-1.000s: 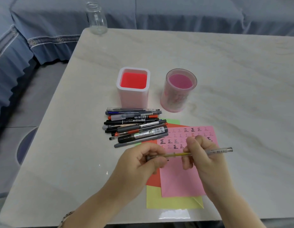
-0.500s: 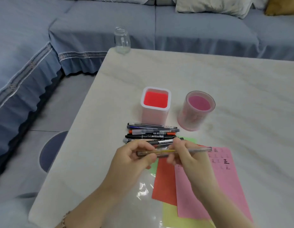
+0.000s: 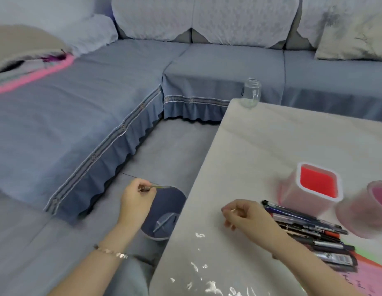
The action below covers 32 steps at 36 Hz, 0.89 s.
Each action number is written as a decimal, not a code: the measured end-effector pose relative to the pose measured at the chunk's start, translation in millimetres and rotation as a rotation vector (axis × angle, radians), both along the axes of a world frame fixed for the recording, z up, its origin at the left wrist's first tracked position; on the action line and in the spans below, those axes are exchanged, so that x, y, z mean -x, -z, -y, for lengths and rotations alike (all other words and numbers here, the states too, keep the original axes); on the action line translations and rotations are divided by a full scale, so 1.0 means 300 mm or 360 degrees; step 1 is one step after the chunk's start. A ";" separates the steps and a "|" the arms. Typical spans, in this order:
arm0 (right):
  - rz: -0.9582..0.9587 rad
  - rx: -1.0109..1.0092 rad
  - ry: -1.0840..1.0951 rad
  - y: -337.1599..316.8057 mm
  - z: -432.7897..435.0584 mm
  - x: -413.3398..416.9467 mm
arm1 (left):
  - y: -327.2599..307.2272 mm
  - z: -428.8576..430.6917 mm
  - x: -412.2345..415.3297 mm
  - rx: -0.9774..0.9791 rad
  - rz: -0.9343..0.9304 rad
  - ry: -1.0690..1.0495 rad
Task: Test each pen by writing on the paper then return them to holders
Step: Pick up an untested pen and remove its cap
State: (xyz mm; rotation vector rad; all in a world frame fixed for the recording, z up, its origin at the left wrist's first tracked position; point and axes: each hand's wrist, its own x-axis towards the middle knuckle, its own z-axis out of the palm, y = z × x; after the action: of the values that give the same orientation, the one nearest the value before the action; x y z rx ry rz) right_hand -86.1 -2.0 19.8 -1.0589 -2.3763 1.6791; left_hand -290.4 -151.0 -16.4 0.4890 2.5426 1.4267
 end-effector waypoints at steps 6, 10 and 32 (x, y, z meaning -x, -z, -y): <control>0.0091 -0.0011 -0.0005 0.032 0.011 0.034 | 0.172 -0.042 0.102 0.0294 0.0108 0.0044; 0.0139 -0.0060 -0.0004 0.048 0.000 0.005 | 0.175 -0.073 0.066 0.0382 0.0162 0.0192; 0.0368 -0.1010 0.0135 0.016 -0.189 -0.524 | 0.033 -0.357 -0.656 0.0322 -0.0844 0.1607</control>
State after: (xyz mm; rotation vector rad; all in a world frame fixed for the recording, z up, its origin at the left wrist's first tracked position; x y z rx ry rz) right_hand 71.1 54.8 15.0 -1.2344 -2.6594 0.7025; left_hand -93.6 -43.9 -26.2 1.9366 2.0811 0.6906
